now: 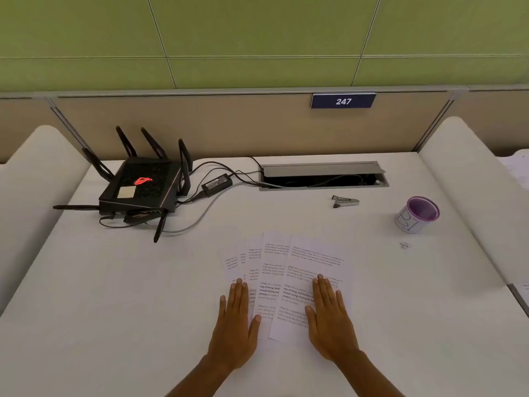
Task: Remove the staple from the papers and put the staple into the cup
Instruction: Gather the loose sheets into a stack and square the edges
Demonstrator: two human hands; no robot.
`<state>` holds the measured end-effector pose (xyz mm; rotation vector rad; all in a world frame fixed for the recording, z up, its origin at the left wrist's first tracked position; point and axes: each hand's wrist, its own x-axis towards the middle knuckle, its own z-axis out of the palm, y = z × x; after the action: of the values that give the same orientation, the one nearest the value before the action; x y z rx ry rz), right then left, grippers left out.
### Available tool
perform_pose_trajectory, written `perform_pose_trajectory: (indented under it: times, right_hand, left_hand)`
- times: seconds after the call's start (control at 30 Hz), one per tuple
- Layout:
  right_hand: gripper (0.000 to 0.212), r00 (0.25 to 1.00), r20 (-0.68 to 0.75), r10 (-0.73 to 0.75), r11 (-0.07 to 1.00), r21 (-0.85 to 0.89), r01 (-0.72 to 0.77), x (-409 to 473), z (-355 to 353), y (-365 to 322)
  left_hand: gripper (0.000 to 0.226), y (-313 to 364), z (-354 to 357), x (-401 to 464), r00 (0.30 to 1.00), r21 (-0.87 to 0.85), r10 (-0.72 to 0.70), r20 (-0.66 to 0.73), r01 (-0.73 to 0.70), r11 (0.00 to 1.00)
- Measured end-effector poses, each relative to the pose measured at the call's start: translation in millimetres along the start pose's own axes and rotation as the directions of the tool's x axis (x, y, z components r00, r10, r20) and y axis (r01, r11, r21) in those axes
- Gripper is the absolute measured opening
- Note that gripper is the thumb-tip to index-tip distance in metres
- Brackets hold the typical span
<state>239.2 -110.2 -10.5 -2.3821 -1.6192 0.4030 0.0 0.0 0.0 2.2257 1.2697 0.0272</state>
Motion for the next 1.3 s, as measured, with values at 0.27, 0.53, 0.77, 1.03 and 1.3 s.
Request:
perform_pose_trajectory:
  times: [0.27,0.53,0.77,1.03,1.3]
  right_hand:
    - [0.049,0.963,-0.267,-0.027,0.981,0.178,0.076,17,-20,-9]
    - [0.049,0.928,-0.295,0.226,0.967,0.185,-0.176,29,-28,-1]
    - [0.103,0.931,-0.114,0.347,0.938,0.054,-0.343,20,-13,8]
    - [0.112,0.956,-0.014,0.293,0.956,0.006,-0.293,24,-4,-4]
    - [0.111,0.966,0.032,0.258,0.966,-0.017,-0.258,35,-1,-19]
  left_hand:
    - [0.067,2,-28,14,0.992,-0.285,-0.107,-0.061,0.085,0.955]
    - [0.034,-19,-52,45,0.935,-0.292,-0.123,-0.334,0.022,0.956]
    - [0.111,-44,-38,73,0.979,-0.116,-0.194,-0.071,0.185,0.976]
    - [0.124,-36,-35,81,0.981,-0.061,-0.193,0.025,0.194,0.979]
    - [0.123,-31,-33,83,0.989,-0.048,-0.146,0.024,0.147,0.988]
